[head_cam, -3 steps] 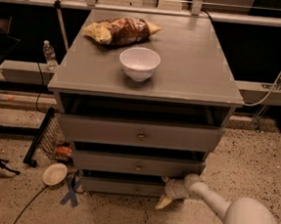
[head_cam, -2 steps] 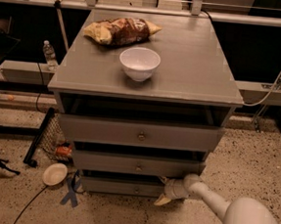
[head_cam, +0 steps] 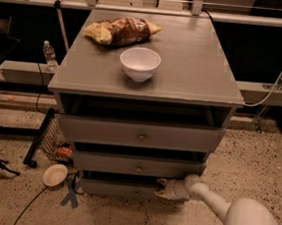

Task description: Open bottom drawer

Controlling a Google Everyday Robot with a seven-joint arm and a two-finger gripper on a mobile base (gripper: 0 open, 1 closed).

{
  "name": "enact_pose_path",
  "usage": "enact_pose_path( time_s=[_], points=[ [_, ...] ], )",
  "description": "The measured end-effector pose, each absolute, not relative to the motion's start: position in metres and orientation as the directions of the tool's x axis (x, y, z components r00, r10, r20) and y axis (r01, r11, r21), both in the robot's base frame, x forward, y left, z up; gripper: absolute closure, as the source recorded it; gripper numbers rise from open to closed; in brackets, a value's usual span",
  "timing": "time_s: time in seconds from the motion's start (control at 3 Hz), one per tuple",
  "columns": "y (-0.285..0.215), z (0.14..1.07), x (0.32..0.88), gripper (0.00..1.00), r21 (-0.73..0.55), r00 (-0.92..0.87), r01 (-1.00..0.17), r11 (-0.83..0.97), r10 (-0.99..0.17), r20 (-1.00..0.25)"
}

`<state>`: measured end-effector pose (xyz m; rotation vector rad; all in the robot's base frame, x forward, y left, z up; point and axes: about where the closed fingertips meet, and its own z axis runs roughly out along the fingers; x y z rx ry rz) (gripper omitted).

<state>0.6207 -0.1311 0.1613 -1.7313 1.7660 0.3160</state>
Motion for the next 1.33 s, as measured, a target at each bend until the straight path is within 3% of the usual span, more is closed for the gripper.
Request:
enact_pose_path(
  time_s=[0.33,0.67,1.33],
  points=[
    [-0.1303,0.1622,0.6202,0.95,-0.257,0.07,-0.961,0.104,-0.807,-0.587],
    [-0.1302,0.1649,0.6202,1.0,-0.257,0.07,-0.961,0.104,-0.807,-0.587],
    [-0.1302,0.1649,0.6202,1.0,-0.257,0.07,-0.961,0.104,-0.807,-0.587]
  ],
)
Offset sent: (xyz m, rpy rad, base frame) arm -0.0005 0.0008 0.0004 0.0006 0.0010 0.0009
